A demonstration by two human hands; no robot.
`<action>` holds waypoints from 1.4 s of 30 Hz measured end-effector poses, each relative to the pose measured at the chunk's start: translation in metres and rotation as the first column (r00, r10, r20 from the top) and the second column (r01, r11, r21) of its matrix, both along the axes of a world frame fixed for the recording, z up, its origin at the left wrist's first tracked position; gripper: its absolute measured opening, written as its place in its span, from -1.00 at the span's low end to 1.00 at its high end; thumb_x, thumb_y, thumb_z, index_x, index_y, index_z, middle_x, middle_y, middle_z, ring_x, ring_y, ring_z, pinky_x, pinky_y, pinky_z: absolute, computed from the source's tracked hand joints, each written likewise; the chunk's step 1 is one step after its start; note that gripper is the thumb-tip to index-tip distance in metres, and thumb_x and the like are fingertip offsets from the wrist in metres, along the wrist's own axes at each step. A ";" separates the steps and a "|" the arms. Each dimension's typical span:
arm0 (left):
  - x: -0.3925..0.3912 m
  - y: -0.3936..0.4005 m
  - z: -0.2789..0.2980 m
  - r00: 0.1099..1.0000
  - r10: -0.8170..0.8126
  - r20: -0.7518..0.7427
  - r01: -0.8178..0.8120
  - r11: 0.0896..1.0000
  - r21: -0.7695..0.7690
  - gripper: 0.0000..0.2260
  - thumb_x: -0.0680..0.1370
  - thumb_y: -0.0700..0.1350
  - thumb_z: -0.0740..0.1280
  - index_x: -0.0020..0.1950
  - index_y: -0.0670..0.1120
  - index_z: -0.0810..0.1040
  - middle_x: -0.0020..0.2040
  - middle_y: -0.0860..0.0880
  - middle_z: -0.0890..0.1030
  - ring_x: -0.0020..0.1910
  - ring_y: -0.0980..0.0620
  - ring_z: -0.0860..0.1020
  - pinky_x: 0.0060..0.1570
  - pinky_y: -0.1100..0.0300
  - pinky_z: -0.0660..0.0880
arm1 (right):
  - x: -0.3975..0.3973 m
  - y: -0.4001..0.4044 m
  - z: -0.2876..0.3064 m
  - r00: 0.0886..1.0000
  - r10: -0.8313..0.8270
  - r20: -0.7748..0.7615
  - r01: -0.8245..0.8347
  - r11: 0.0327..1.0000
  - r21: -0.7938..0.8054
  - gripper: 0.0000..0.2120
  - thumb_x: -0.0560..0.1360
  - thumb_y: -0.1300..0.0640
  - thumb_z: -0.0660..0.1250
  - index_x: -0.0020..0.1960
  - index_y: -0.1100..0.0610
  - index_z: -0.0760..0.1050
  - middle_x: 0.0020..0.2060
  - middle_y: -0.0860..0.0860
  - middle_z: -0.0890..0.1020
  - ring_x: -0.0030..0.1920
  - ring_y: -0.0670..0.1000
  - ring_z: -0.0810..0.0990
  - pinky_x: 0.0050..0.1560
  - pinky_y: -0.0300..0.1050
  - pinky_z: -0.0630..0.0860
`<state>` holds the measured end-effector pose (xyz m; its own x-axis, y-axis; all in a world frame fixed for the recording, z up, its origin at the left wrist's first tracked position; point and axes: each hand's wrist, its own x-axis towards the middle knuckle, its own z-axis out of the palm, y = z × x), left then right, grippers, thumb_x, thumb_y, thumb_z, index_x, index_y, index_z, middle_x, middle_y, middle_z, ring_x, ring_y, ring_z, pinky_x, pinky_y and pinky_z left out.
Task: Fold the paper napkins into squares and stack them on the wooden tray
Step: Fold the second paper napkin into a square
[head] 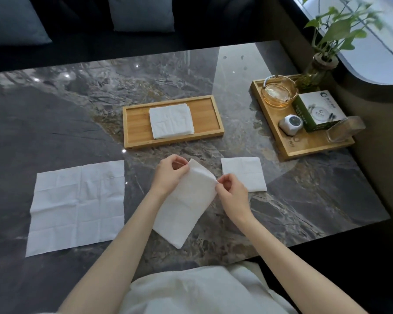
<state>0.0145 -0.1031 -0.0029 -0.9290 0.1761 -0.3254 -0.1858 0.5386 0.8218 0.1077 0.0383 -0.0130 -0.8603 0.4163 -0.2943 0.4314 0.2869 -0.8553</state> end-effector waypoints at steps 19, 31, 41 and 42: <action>0.031 -0.064 0.089 1.000 -0.009 -0.006 0.011 0.914 0.406 -0.89 0.36 -0.24 0.42 -0.15 -0.09 0.67 -0.23 0.09 0.70 -0.18 0.16 0.63 -0.17 0.38 0.49 | -0.027 0.018 0.078 0.873 0.335 -0.355 -0.354 0.935 0.014 -0.91 0.37 0.17 0.29 -0.22 0.17 0.55 -0.30 0.16 0.58 -0.27 0.07 0.48 -0.28 -0.11 0.41; 0.072 -0.064 0.009 0.988 0.085 0.131 -0.107 0.981 0.164 -0.90 0.42 -0.20 0.41 -0.16 -0.01 0.67 -0.15 0.08 0.69 -0.11 0.19 0.61 -0.11 0.38 0.50 | 0.016 0.010 0.006 0.863 0.492 -0.113 -0.463 0.861 0.211 -0.82 0.40 0.03 0.24 -0.17 0.11 0.57 -0.26 -0.03 0.58 -0.19 -0.08 0.52 -0.23 -0.29 0.39; 0.021 -0.051 -0.004 1.000 -0.016 0.010 0.017 0.989 -0.146 -0.89 0.44 -0.11 0.38 -0.15 -0.15 0.62 -0.17 -0.05 0.65 -0.20 0.08 0.55 -0.30 0.31 0.38 | -0.037 0.012 -0.002 0.874 0.479 -0.082 -0.399 0.803 0.444 -0.90 0.47 0.23 0.32 -0.19 0.24 0.55 -0.40 -0.09 0.50 -0.28 -0.03 0.41 -0.19 -0.19 0.31; 0.017 -0.050 -0.007 1.000 -0.029 0.009 0.031 0.982 -0.188 -0.88 0.44 -0.10 0.38 -0.13 -0.14 0.62 -0.15 -0.06 0.65 -0.20 0.08 0.55 -0.29 0.29 0.38 | -0.041 0.012 -0.006 0.865 0.498 -0.060 -0.406 0.765 0.499 -0.90 0.46 0.22 0.32 -0.21 0.23 0.54 -0.37 -0.02 0.56 -0.23 0.02 0.44 -0.14 -0.12 0.32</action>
<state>0.0319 -0.1531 -0.0100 -0.9220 0.1389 -0.3613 -0.1721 0.6890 0.7040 0.0663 0.0504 -0.0190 -0.9999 0.0104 0.0050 0.0051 0.7832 -0.6218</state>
